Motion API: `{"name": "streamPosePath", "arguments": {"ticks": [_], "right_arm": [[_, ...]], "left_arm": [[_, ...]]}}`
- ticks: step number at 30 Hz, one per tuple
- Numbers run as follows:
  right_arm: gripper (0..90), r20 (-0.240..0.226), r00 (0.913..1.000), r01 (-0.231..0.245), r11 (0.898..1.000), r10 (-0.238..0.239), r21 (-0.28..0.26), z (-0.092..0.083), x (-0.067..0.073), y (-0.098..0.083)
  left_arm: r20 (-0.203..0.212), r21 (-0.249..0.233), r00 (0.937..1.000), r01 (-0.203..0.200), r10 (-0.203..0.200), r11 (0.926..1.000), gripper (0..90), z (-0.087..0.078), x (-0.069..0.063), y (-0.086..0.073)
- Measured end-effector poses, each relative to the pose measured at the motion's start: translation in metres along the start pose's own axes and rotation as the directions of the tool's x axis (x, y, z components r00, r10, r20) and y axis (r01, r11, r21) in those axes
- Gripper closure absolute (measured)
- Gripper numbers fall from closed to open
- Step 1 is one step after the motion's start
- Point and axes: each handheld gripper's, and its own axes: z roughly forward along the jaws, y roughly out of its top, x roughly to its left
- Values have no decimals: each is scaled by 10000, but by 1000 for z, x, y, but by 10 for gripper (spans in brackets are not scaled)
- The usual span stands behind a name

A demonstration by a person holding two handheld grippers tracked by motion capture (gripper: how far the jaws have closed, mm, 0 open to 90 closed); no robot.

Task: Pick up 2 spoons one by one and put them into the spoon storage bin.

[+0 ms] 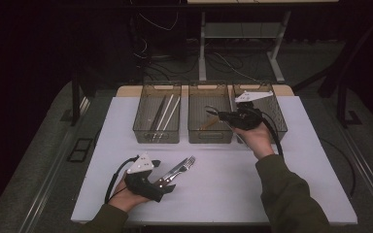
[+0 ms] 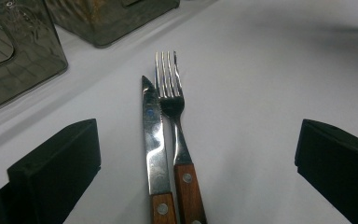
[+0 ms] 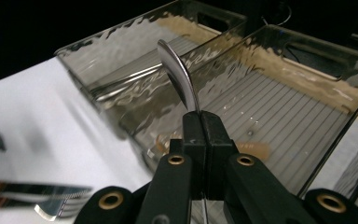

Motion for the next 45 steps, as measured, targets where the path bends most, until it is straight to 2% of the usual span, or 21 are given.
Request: {"name": "streamPosePath", "arguments": {"ticks": [3, 18, 25, 32, 36, 39, 41, 42, 43, 45], "right_arm": [[900, 145, 9997, -180, 9997, 182, -191, 6, -3, 8], [900, 693, 9922, -1023, 9944, 1040, -266, 32, -22, 41], [900, 908, 9885, -1178, 9923, 1208, -384, 45, -27, 52], [900, 942, 9854, -1393, 9896, 1420, -348, 62, -31, 51], [900, 1113, 9820, -1534, 9882, 1528, -29, 71, -33, 44], [900, 1407, 9777, -1621, 9862, 1559, 336, 78, -33, 38], [877, 1700, 9747, -1582, 9853, 1452, 652, 81, -33, 35], [780, 1924, 9719, -1534, 9849, 1357, 802, 82, -32, 33], [734, 1971, 9701, -1607, 9833, 1413, 857, 82, -32, 32], [657, 2036, 9712, -1455, 9847, 1238, 955, 81, -32, 31]], "left_arm": [[-13, 28, 10000, -23, 23, 10000, 0, 0, 0, 0], [94, -68, 9999, -35, 36, 10000, 0, -1, -1, 1], [117, -95, 9999, -81, 82, 9999, 0, -1, -1, 2], [140, -96, 9997, -203, 204, 9997, 0, -2, 0, 2], [198, -187, 9998, -92, 96, 9998, 0, -2, -1, 2], [187, -136, 9997, -164, 166, 9998, 0, -2, 0, 2], [183, -93, 9997, -173, 175, 9998, 0, -2, 0, 2], [182, -86, 9997, -185, 187, 9998, 0, -2, 0, 2], [186, -93, 9997, -183, 185, 9998, 0, -2, 0, 2], [164, -69, 9995, -257, 258, 9996, 0, -2, 0, 2]]}}
